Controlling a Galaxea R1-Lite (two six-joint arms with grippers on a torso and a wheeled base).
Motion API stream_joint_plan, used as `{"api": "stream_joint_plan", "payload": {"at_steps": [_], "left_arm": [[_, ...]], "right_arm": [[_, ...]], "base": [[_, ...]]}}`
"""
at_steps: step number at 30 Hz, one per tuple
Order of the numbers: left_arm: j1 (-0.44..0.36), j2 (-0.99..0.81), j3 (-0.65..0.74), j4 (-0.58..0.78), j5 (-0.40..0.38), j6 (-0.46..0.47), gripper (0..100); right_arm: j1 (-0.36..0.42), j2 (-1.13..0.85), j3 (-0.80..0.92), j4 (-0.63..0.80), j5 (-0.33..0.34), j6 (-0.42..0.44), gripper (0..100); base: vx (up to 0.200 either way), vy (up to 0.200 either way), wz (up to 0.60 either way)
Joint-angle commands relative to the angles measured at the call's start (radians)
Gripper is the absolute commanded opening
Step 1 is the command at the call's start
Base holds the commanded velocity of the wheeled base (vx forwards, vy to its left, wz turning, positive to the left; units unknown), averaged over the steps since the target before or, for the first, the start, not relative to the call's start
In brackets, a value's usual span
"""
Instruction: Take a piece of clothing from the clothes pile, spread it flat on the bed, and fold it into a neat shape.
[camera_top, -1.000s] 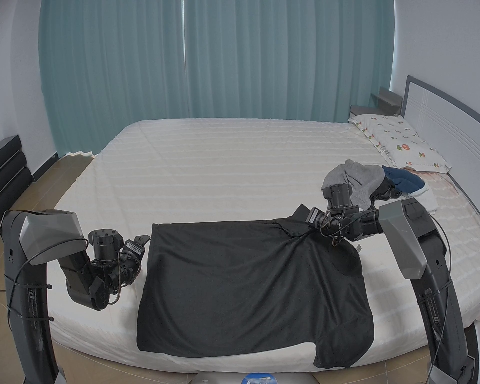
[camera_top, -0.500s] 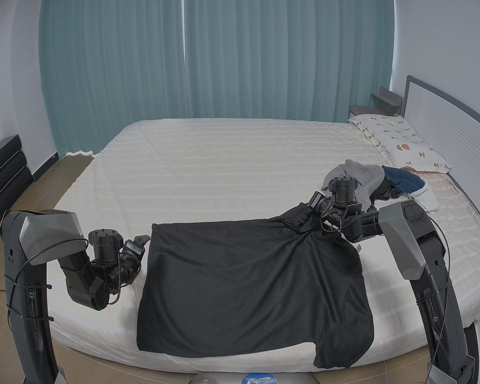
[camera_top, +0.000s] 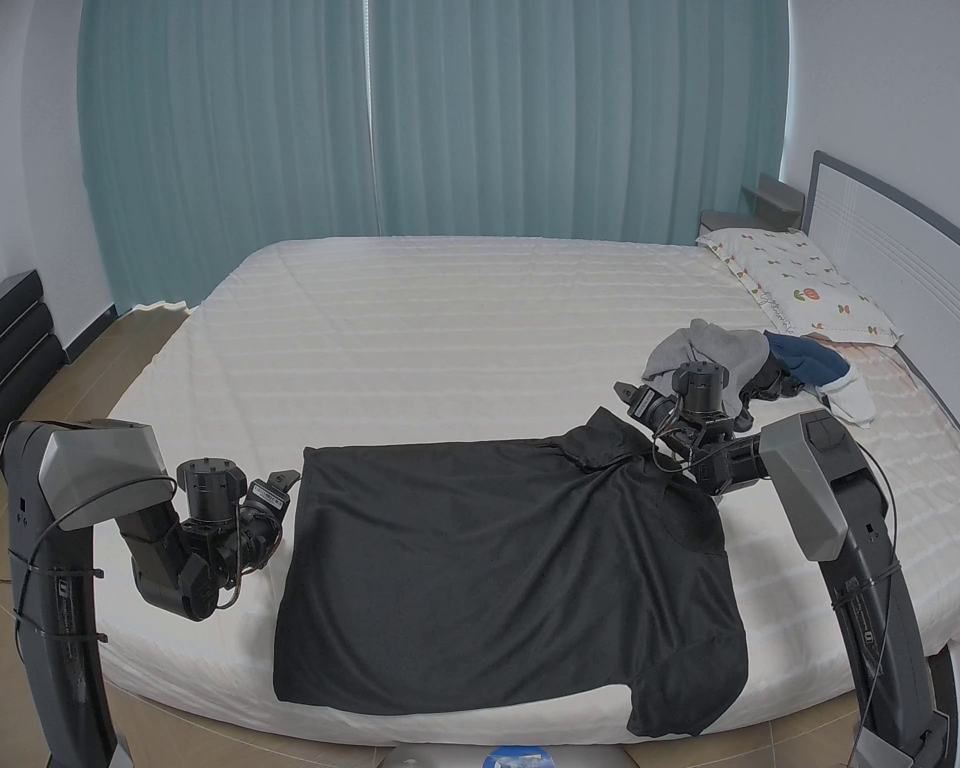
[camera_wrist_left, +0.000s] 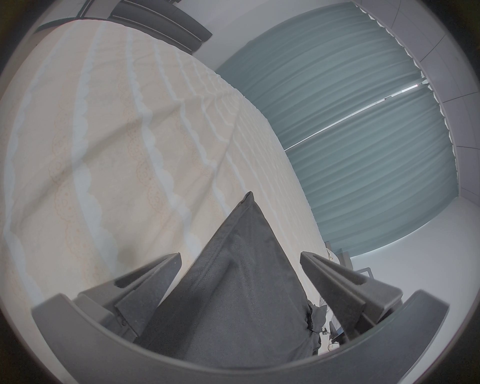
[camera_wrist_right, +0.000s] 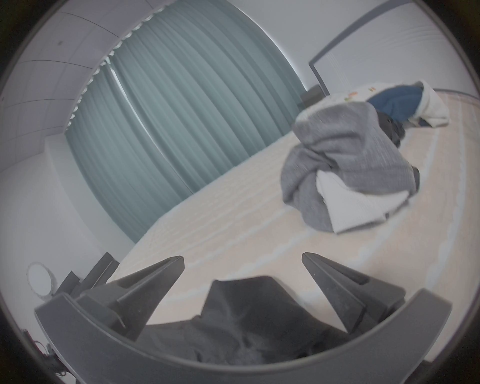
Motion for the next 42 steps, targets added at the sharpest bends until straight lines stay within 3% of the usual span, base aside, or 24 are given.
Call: {"api": "stream_joint_plan", "payload": {"at_steps": [1,6,10,31,32,36,42], "left_arm": [[0.000,0.002,0.000,0.000,0.000,0.000,100],[0.000,0.002,0.000,0.000,0.000,0.000,100],[0.000,0.003,0.000,0.000,-0.001,0.022,100],[0.000,0.003,0.000,0.000,-0.001,0.023,100],[0.000,0.003,0.000,0.000,-0.001,0.023,100],[0.000,0.003,0.000,0.000,-0.001,0.023,100],[0.000,0.003,0.000,0.000,-0.001,0.023,100]], "right_arm": [[-0.008,-0.058,0.034,0.075,0.018,0.045,100],[-0.008,-0.112,0.090,0.128,0.092,0.036,100],[-0.002,-0.161,0.080,0.275,0.126,-0.006,100],[0.017,-0.009,-0.001,0.335,0.087,-0.107,100],[0.017,-0.005,-0.001,0.330,0.086,-0.116,0],[0.017,0.000,-0.001,0.315,0.086,-0.135,0],[0.010,-0.003,-0.001,0.181,0.083,-0.136,0]], "base": [[0.000,0.000,0.00],[0.000,0.000,0.00],[0.000,0.000,0.00],[0.000,0.000,0.00],[0.000,0.000,0.00],[0.000,0.000,0.00],[0.000,0.000,0.00]]}}
